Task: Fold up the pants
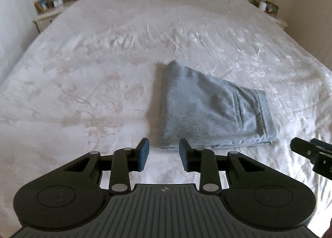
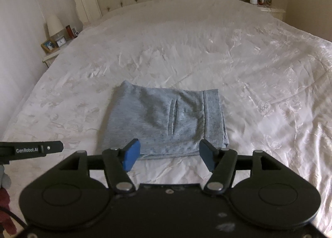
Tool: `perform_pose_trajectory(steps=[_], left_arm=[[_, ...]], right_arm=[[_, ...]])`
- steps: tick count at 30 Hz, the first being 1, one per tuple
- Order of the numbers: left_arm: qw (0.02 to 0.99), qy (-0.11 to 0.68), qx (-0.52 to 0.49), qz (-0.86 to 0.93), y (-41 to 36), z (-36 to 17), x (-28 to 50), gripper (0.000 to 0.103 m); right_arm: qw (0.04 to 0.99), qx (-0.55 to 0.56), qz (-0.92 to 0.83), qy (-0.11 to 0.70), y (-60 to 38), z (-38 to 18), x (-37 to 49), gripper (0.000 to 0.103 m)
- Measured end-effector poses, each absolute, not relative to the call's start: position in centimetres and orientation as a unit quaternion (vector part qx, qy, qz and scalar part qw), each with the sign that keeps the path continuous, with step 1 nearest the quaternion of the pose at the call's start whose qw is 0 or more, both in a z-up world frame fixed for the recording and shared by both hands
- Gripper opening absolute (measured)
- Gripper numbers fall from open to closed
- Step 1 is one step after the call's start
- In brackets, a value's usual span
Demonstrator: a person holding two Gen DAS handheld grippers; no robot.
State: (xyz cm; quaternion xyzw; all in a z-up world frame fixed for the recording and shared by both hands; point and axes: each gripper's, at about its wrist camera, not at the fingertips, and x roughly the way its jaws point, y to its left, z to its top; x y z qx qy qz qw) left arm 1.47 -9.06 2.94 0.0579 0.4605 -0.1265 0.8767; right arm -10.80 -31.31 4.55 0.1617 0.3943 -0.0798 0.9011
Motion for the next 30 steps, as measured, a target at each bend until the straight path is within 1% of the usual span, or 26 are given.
perform_pose_trajectory(steps=[4,9,21,30], left_arm=[[0.876,0.464,0.062,-0.121,-9.0,3.5,1.0,0.031],[0.876,0.463,0.049,-0.127,-8.4,3.9,0.5,0.031],[0.894,0.416,0.127,-0.106,-9.0,5.1,-1.3,0.031],[0.879,0.450,0.090,-0.130,-7.9,4.8,-0.7,0.031]], right_arm=[[0.903,0.163,-0.079,0.389,-30.6,5.5,-11.7,0.071],[0.907,0.163,-0.081,0.380,-29.7,6.7,-12.8,0.073],[0.909,0.169,-0.085,0.370,-28.5,7.8,-13.6,0.075],[0.910,0.168,-0.083,0.371,-28.3,7.9,-13.3,0.076]])
